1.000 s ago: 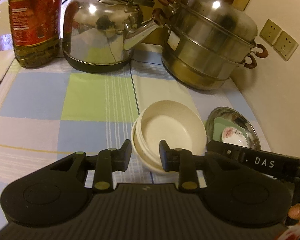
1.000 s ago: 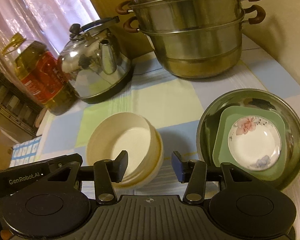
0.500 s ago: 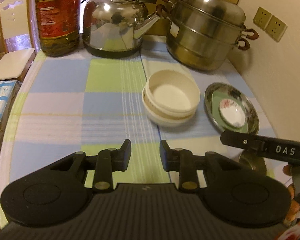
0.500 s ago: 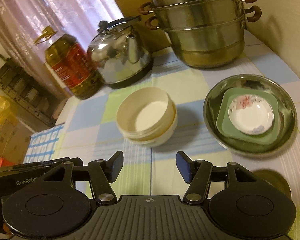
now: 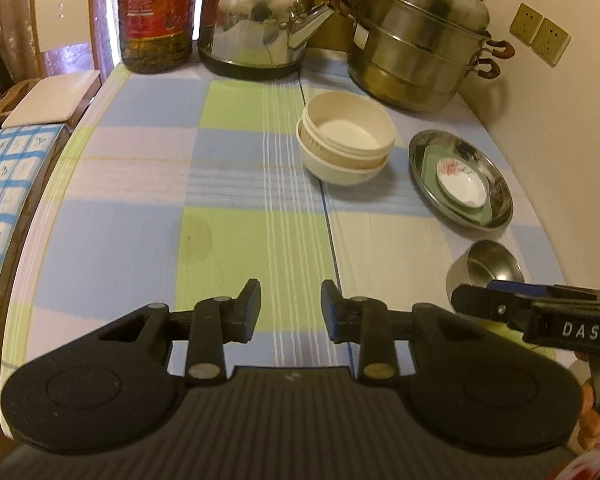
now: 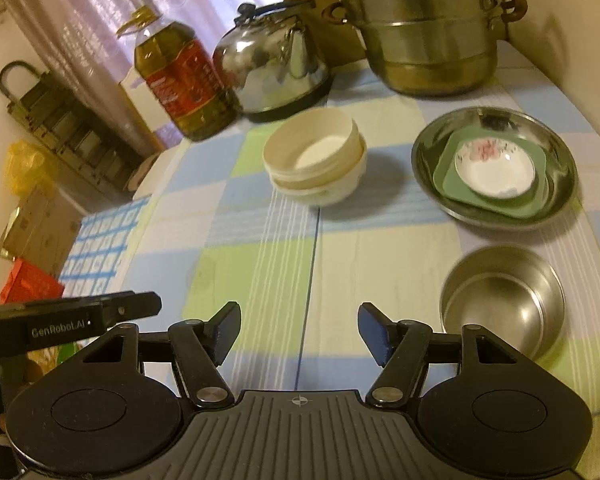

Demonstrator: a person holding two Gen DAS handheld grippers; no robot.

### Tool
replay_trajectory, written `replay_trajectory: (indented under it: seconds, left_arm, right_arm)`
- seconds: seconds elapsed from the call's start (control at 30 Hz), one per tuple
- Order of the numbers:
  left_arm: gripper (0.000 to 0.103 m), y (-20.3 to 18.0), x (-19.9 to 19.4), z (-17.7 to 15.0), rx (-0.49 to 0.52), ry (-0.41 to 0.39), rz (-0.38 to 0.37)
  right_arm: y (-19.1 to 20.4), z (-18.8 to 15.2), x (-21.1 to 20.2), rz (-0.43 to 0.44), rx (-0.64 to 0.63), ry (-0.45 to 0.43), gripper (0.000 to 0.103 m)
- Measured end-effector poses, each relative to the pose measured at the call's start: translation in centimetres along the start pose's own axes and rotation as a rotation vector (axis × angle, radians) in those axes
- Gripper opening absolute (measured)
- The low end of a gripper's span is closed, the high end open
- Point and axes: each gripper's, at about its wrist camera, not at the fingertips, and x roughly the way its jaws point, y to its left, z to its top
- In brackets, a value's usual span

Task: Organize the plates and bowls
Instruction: 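Open both grippers and pull back from the stacked bowls, then move both grippers toward the small steel bowl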

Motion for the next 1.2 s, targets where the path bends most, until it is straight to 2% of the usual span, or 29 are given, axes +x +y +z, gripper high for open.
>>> replay_trajectory:
  seconds: [0.67, 1.2]
  left_arm:
    - [0.029, -6.3, -2.1, -6.8, 0.022, 0.05, -0.002]
    - [0.029, -10.7, -1.8, -9.4, 0.043, 0.077, -0.013]
  right_arm:
    - [-4.6, -6.8, -5.3, -0.037, -0.024, 0.071, 0.066]
    - [-8.9, -9.3, -8.5, -0.078, 0.022, 0.073, 0.066]
